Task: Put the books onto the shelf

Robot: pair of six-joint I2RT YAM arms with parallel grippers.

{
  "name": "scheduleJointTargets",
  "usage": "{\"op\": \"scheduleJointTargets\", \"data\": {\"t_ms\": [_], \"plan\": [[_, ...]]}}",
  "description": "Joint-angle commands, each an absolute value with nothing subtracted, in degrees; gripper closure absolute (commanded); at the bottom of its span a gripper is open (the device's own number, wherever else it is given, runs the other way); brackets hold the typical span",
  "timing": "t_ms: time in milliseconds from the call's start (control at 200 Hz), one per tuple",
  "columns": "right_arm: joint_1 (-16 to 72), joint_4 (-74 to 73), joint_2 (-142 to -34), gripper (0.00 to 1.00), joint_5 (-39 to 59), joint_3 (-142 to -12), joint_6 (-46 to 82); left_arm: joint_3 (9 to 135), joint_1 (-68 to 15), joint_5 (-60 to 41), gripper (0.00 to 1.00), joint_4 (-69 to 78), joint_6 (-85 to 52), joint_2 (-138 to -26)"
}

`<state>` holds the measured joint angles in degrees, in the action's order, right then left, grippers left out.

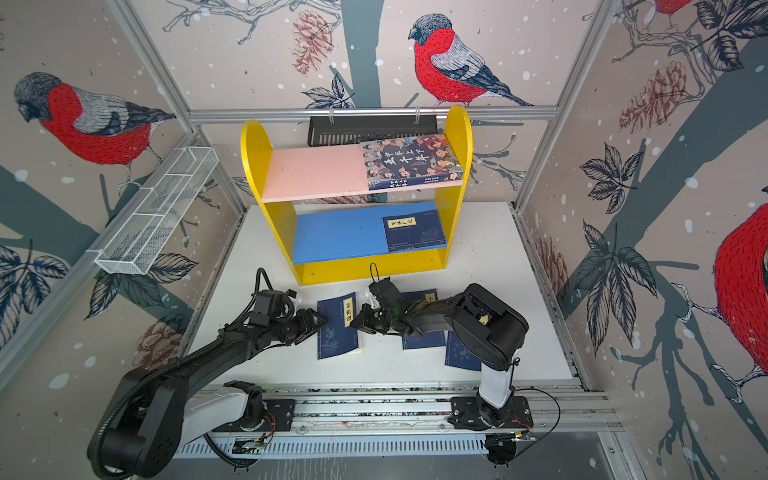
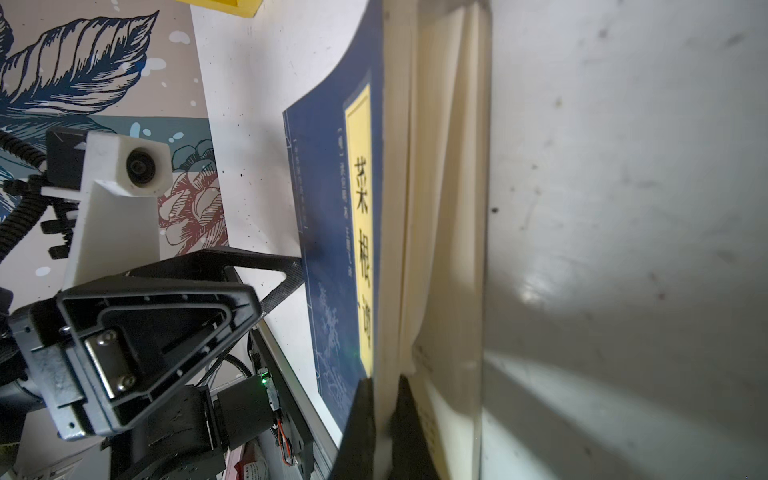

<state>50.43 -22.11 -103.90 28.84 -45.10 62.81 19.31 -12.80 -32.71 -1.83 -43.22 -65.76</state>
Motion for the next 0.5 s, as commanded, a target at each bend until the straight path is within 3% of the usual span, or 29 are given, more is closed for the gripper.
{"op": "scheduleJointTargets", "data": {"t_ms": [0,235,490], "plan": [[50.42,-22.29,-103.13,0.98,29.74,-45.09,61.92,19.67,-12.48,-34.21,0.40,0.05,-43.69,-65.31],[48.86,-20.49,-98.40,0.99,31.26,-44.96,60.30,20.56,-11.01,-33.42,0.36,-2.05,-42.42,-63.43],[46.81,-17.46,-93.32,0.99,34.69,-45.54,58.46,21.18,-10.38,-41.28,0.31,-0.89,-41.86,-62.88]]}}
